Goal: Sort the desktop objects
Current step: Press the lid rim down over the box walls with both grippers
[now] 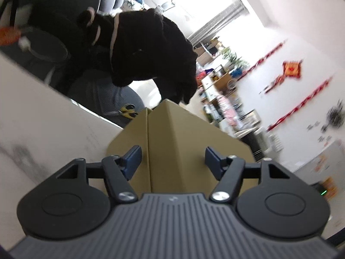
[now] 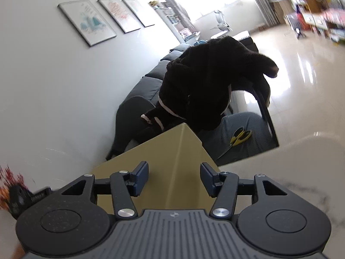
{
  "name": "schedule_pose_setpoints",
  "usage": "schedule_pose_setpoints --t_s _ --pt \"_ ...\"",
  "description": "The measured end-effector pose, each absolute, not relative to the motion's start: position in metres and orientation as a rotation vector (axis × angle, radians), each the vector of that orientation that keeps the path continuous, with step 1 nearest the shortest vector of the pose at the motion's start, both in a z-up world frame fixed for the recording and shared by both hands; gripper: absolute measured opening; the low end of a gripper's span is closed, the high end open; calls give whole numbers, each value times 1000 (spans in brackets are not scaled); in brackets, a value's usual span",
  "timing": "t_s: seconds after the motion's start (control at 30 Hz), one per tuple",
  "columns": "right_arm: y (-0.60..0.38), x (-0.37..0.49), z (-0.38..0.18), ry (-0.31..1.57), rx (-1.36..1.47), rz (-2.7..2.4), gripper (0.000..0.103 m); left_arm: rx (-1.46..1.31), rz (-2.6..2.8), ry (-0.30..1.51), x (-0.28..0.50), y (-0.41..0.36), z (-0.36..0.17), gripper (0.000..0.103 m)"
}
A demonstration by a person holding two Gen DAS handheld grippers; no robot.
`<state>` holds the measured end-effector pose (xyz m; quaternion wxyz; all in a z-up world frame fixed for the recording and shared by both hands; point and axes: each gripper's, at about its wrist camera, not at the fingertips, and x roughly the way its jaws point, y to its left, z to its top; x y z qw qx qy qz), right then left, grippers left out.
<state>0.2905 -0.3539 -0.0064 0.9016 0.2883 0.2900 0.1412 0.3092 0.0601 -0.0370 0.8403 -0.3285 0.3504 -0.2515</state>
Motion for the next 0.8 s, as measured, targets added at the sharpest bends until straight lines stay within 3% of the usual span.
schedule_pose_setpoints --t_s 0.63,0.8 --pt "-377 304 -36 575 879 357 58 -751 -522 687 310 59 -44 62" --pt "-380 288 -32 582 878 337 62 -781 -539 703 298 67 -46 62"
